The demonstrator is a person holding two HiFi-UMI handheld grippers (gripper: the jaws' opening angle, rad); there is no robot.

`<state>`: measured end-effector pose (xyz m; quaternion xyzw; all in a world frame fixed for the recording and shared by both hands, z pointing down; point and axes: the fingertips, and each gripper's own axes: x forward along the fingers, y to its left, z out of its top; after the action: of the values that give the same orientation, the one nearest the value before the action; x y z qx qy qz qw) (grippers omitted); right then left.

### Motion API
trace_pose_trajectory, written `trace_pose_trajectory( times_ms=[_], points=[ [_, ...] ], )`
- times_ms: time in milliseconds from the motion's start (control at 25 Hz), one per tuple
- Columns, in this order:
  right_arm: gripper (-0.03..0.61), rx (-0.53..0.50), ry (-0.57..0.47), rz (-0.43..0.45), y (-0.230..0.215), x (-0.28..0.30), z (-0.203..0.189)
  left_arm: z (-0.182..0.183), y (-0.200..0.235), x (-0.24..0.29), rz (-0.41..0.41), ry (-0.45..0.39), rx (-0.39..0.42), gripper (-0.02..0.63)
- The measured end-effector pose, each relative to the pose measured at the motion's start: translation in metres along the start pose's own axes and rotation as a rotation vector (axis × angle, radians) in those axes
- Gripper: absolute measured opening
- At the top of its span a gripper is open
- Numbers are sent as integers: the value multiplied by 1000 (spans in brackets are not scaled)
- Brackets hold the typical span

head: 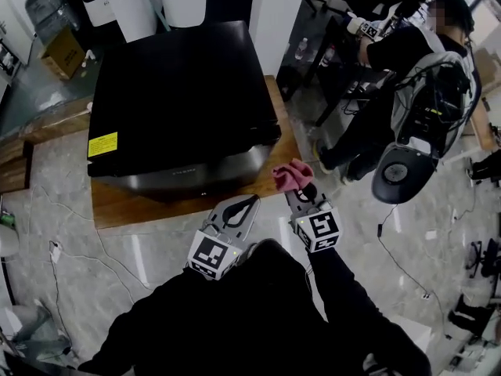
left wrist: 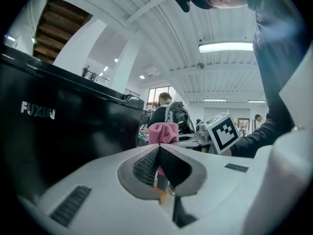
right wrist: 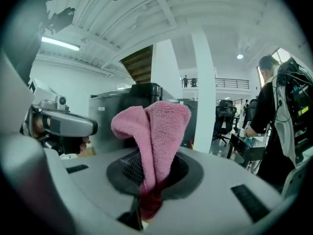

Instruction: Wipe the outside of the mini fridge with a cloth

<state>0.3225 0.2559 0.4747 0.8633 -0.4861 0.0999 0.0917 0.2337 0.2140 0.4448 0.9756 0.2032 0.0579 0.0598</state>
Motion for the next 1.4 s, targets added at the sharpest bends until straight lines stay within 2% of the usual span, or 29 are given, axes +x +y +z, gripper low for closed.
trace_pose_trajectory(
  times_ms=[120,240,320,440,520,600,720,800,880,1000,1160,1400],
  points=[
    [58,-13,-29,-18,-24,-2,18,8,-8,15,-22,-9,-8,6],
    [58,-42,-62,6,-45,5,40,21,-16,31,-35,-20,0,6],
    [58,-49,-89,34,-63,14,51,27,-20,46,-32,-25,20,6],
    [58,-34,-133,116,-86,33,66,29,-25,69,0,-40,1,6],
    [58,-9,-156,212,-93,48,79,31,-26,86,38,-40,-9,6],
    [58,64,-165,348,-94,61,92,32,-28,105,80,-27,-24,6],
    [58,269,-135,588,-94,75,103,35,-29,131,153,-21,-22,6],
    [58,395,-114,710,-96,82,108,36,-27,143,204,-28,-13,6],
    [58,468,-91,805,-94,89,112,35,-23,150,261,-29,-11,6],
    [58,526,-70,905,-86,101,112,35,-16,159,340,-32,-10,6],
    [57,603,-72,965,-86,113,106,34,-10,171,424,-35,10,6],
    [57,659,-5,944,-97,131,69,27,-6,188,533,-5,-12,6]
  ],
)
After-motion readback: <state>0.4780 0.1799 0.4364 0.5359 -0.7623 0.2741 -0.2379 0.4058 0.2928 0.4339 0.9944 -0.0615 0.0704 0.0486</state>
